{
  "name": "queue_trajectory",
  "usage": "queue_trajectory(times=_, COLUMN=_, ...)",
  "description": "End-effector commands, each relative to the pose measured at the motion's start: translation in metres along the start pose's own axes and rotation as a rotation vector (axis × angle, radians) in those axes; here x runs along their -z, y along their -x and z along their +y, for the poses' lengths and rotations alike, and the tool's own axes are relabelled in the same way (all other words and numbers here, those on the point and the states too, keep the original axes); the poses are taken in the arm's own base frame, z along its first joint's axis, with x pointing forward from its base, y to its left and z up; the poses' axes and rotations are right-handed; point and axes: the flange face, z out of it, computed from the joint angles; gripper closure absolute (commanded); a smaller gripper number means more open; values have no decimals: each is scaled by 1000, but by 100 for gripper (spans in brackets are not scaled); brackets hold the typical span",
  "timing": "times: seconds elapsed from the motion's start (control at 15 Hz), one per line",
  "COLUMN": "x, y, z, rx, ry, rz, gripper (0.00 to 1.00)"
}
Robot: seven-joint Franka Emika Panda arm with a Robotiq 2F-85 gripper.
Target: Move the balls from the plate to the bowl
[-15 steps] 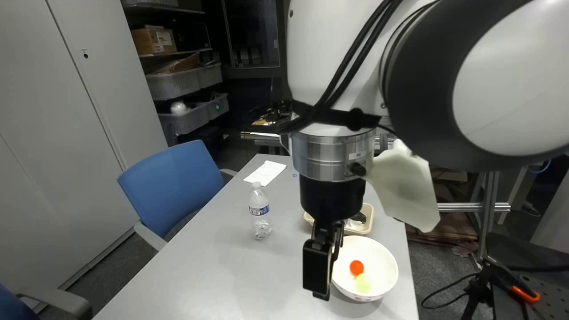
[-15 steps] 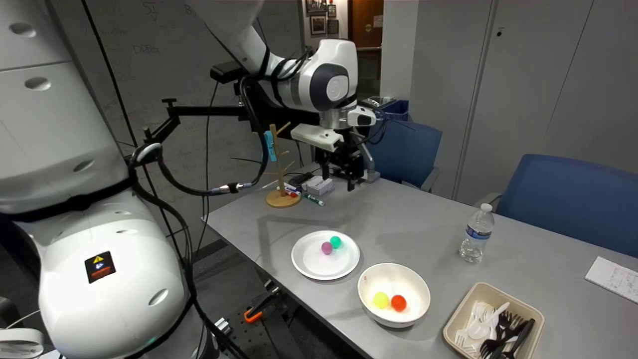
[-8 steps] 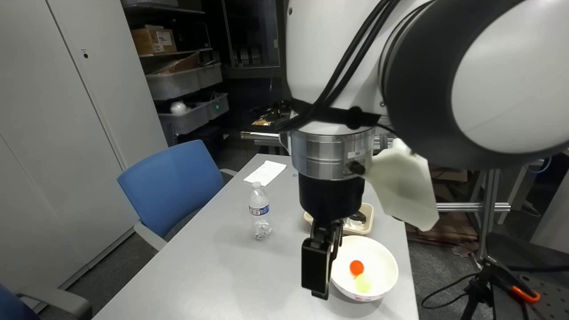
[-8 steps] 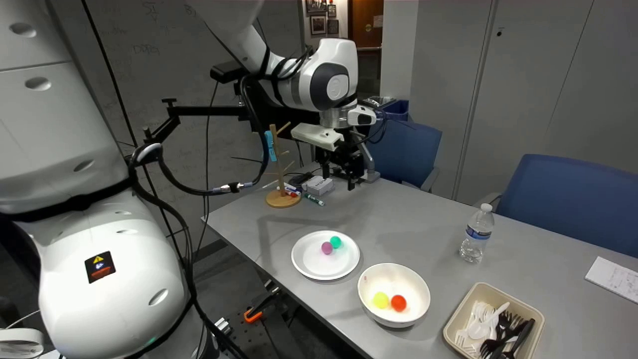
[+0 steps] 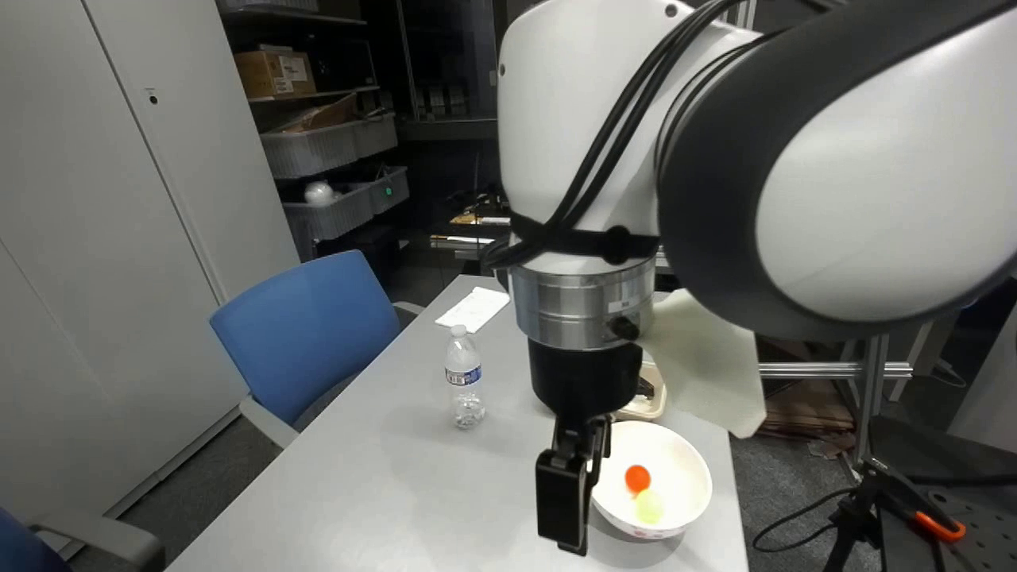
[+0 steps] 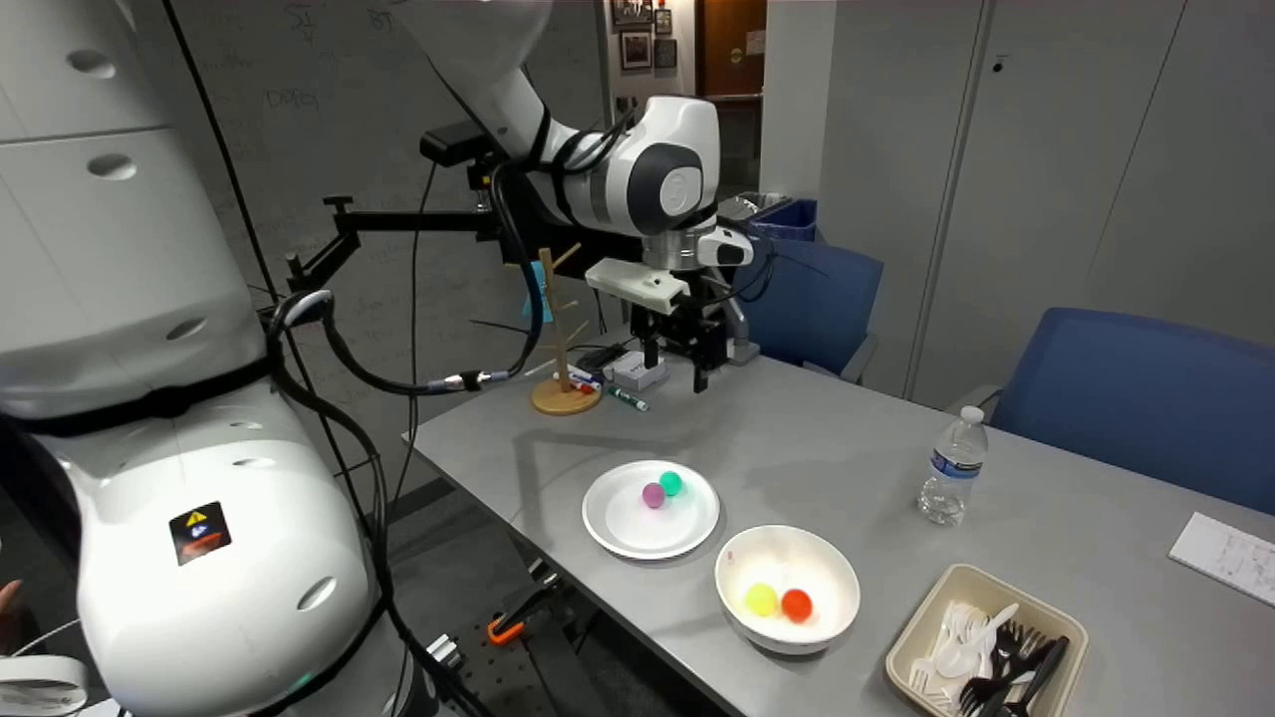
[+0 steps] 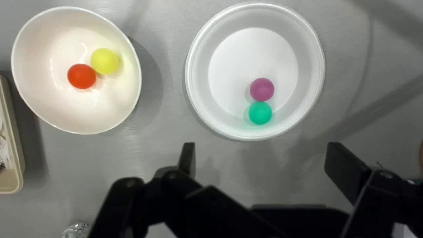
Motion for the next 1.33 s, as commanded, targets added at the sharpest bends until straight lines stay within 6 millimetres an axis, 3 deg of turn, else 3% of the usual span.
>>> queue_trajectory(times=0.0, x=-18, y=-21, z=-11, rx=24, ry=-16, rz=-7, gripper=0)
queue_trajectory(times=0.67, x=-76, y=-60, z=-43, rx=45, ry=-48, rz=-67, gripper=0)
queue_trajectory(times=0.87, x=-96, y=-66, z=-58, rx=21, ry=-48, rz=-47, gripper=0)
queue_trajectory(times=1.27, x=-129, y=-64, z=-65, rx=-37, ry=-18, rz=-39, gripper=0)
